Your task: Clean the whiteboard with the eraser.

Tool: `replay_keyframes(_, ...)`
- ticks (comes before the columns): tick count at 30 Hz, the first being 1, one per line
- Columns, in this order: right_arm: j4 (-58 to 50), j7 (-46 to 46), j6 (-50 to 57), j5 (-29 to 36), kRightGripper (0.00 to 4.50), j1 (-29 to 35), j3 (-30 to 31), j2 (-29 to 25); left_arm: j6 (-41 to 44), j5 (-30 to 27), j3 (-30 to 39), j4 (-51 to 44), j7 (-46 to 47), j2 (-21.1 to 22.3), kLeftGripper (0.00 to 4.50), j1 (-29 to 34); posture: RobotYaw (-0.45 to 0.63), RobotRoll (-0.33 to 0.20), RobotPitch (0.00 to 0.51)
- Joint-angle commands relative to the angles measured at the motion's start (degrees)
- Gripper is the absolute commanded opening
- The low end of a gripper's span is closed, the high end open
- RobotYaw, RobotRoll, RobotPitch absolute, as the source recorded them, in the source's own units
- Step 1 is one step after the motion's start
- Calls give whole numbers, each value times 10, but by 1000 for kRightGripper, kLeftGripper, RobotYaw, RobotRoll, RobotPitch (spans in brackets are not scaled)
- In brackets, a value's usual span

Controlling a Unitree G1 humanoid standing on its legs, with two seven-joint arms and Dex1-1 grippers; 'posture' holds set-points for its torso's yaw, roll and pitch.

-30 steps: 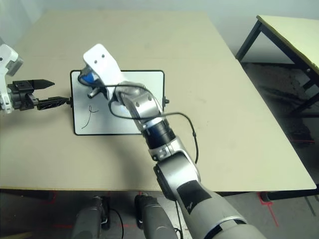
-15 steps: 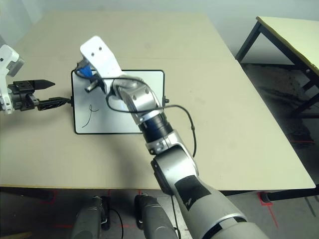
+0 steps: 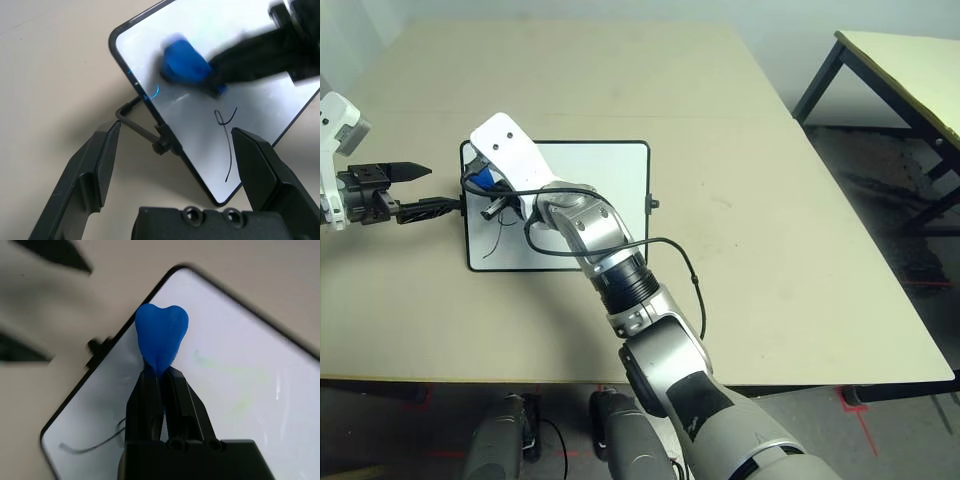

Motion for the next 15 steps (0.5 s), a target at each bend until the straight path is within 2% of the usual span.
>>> replay_keyframes(1,33,-12,-31,2,0,-27,-24,6,2,-1,-3,-1,1,-2,4500,4,-62,0,163)
replay_keyframes(4,38,-13,-34,0,0,-23,-22,14,3,-1,-3,-4,2,-3,4500,6,-61,0,164)
replay_keyframes(11,-59,8,25,-5,0,65,36,19,5,-3,1,-7,2,-1,4500,11,-60,0,167)
replay_keyframes(15,-80,10,39,-4,0,78,47,16,5,-3,1,-7,2,-2,4500,11,-61,0,169)
